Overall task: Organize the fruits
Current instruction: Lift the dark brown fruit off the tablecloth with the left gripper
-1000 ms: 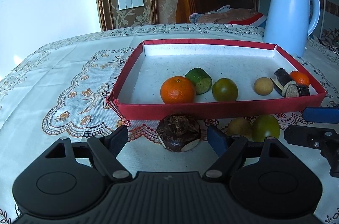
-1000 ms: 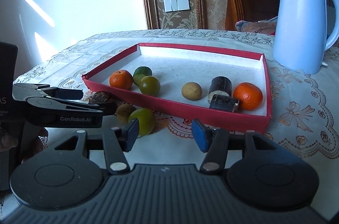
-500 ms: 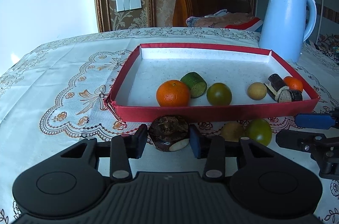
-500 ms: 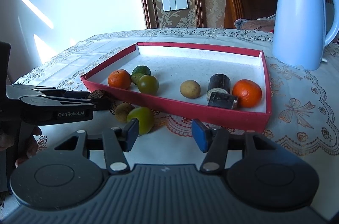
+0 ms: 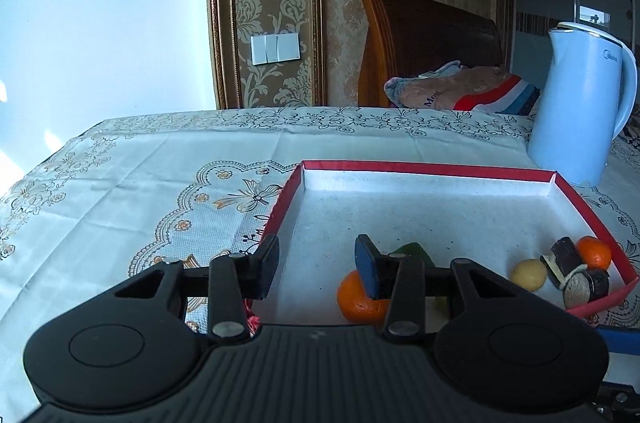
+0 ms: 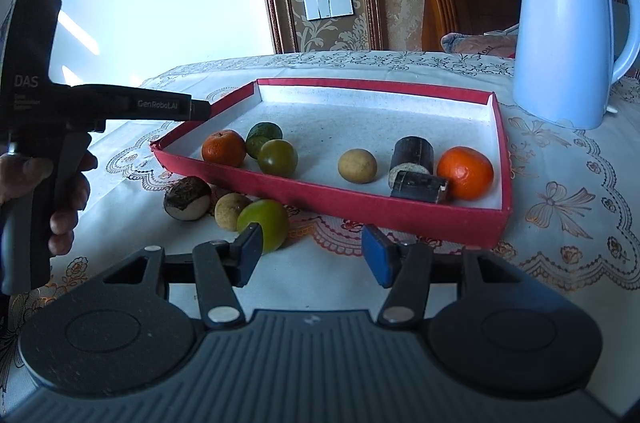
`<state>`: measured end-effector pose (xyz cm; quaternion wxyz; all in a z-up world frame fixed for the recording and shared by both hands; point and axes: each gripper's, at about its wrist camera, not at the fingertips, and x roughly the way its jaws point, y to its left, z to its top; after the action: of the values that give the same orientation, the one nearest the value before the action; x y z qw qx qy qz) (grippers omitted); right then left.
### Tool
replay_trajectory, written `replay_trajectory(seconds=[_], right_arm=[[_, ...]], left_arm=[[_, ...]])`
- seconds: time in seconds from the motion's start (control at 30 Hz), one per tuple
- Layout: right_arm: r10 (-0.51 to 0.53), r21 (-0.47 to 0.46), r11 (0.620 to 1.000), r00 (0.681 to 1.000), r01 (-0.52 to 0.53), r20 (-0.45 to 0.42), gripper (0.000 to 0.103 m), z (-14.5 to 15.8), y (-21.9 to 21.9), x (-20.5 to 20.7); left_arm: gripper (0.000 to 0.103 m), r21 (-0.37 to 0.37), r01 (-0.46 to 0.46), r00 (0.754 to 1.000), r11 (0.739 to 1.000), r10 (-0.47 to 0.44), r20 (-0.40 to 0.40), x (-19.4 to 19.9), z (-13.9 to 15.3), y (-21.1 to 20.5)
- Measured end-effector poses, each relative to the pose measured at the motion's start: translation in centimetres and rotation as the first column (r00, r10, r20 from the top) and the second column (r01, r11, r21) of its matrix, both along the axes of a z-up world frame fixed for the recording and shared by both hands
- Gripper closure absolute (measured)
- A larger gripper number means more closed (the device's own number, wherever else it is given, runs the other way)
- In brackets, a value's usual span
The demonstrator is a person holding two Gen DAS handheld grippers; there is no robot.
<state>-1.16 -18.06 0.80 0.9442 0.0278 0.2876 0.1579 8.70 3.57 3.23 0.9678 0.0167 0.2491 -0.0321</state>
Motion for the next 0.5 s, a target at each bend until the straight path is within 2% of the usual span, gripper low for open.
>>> replay_trajectory(seconds=[0.07,0.17,0.37,0.5], right_arm=[[-0.001,0.002,1.000,1.000,0.001,-0.001,0.049,0.0,0.0,0.0],[0.001,0.004,1.000,1.000,-0.001,-0.004,0.049,-0.1,0.0,0.1],[0.000,0.004,1.000,1.000,0.000,-0.005,0.049,-0.2,-0.1,0.1],[-0.006,0.001,1.000,1.000,0.006,-0.005,0.049,-0.2,0.0,0.1]], left_arm=[[0.063,-0.026,0.001,1.000,1.000,-0.001,0.003,-0.3,0.0,0.5],[0.064,-0.046,0.065,0.998,0.997,-0.064,0.012,-2.5,0.1,1.0],[0.064,-0.028,0.143,0.989,0.989,-0.144,-0.029,-6.1,-0.9,0.6],[0.063,-0.041,0.145,0.987,0.989,-0.148,-0.059,-6.9,-1.7,0.2]])
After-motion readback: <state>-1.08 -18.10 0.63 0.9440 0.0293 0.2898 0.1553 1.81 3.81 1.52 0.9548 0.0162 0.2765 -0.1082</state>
